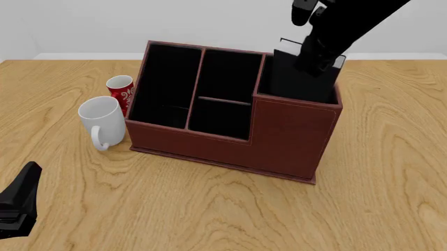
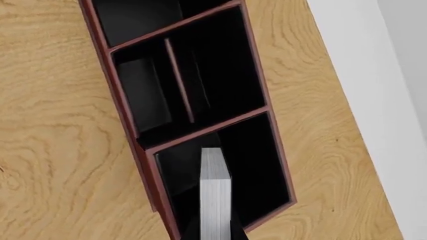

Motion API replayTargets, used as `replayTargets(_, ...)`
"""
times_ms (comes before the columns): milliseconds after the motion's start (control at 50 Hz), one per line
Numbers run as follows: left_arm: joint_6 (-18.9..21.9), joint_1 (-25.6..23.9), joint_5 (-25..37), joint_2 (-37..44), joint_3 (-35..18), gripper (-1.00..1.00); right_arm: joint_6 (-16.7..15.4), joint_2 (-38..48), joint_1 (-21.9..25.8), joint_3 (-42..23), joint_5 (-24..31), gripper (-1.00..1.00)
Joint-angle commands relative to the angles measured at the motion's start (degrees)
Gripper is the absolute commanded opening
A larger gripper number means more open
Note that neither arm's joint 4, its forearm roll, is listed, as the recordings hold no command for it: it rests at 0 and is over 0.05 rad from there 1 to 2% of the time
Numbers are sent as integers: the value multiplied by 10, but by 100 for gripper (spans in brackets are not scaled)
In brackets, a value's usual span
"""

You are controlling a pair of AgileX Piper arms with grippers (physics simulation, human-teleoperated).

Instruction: Pick up the book and place it in the right compartment of the caddy.

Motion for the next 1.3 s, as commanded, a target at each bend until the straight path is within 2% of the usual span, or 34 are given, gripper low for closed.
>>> replayTargets(20, 0, 0, 0, 0, 0, 100, 10, 13, -9, -8, -8, -100)
replayTargets(500, 0, 0, 0, 0, 0, 100, 21, 56, -20, -28, -26, -100)
replayTargets(780, 0, 0, 0, 0, 0, 100, 24, 68, -27, -6, -45, -100)
replayTargets(1300, 0, 0, 0, 0, 0, 100, 30, 99, -46, -13, -62, -100)
